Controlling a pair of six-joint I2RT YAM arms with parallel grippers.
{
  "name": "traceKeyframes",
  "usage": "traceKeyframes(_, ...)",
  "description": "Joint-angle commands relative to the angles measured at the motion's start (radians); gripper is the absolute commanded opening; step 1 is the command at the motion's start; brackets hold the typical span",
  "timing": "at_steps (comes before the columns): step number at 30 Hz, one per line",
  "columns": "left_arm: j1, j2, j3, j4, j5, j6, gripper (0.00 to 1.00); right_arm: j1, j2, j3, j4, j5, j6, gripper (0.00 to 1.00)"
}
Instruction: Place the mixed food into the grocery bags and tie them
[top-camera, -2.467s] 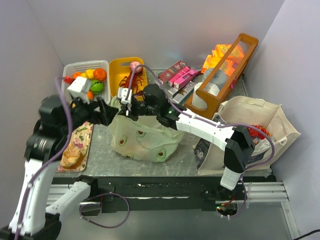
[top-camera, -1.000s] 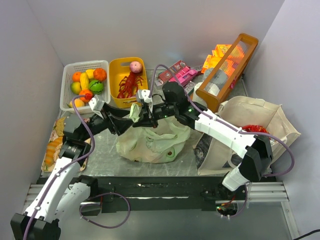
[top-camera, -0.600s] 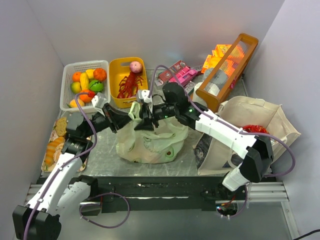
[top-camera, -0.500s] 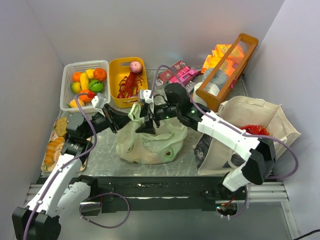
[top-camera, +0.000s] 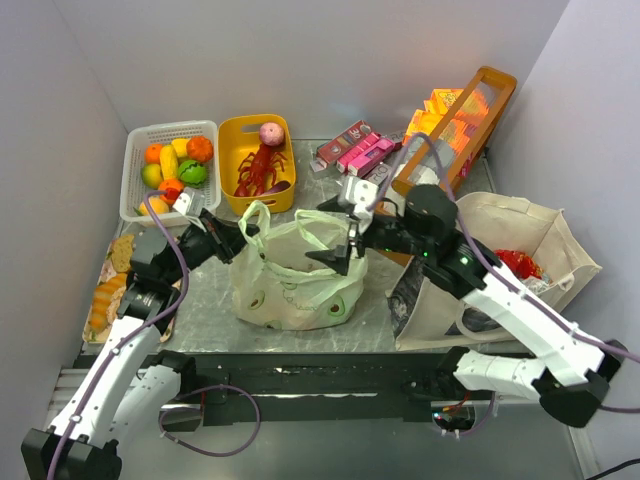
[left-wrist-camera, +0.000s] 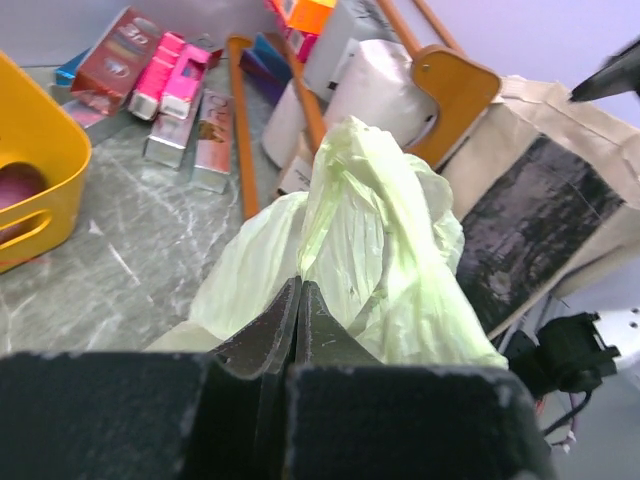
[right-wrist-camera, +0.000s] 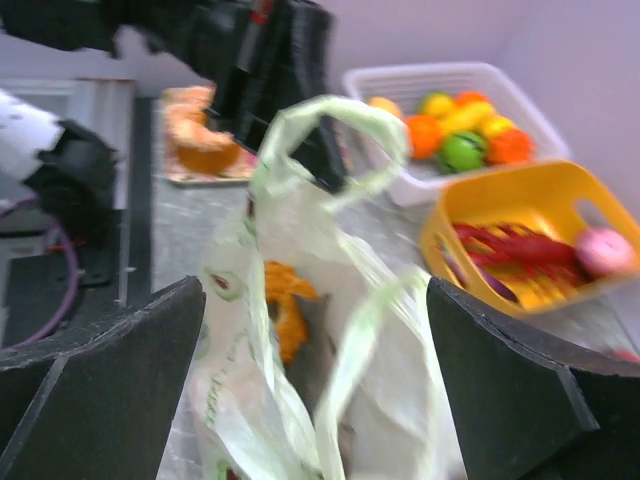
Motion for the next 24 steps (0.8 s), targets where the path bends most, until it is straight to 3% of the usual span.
traceKeyframes(1, -0.002, -0.035, 0.028, -0.046, -0.085, 0.038, 0.02, -0.003, -0.083, -0.076, 0.017, 0.264, 0.016, 0.99)
traceKeyframes(5, -0.003, -0.052, 0.015, -0.034, -0.086, 0.034, 0.02, -0.033, -0.056, -0.134, 0.033, 0.303, -0.005, 1.0)
traceKeyframes(14, -0.002, -0.047, 0.025, -0.063, -0.085, 0.043, 0.02, -0.121, 0.064, -0.143, 0.09, 0.165, -0.027, 0.99)
traceKeyframes(24, -0.003, -0.034, 0.041, -0.089, -0.094, 0.06, 0.02, -0.144, 0.004, -0.214, 0.105, 0.024, 0.059, 1.0)
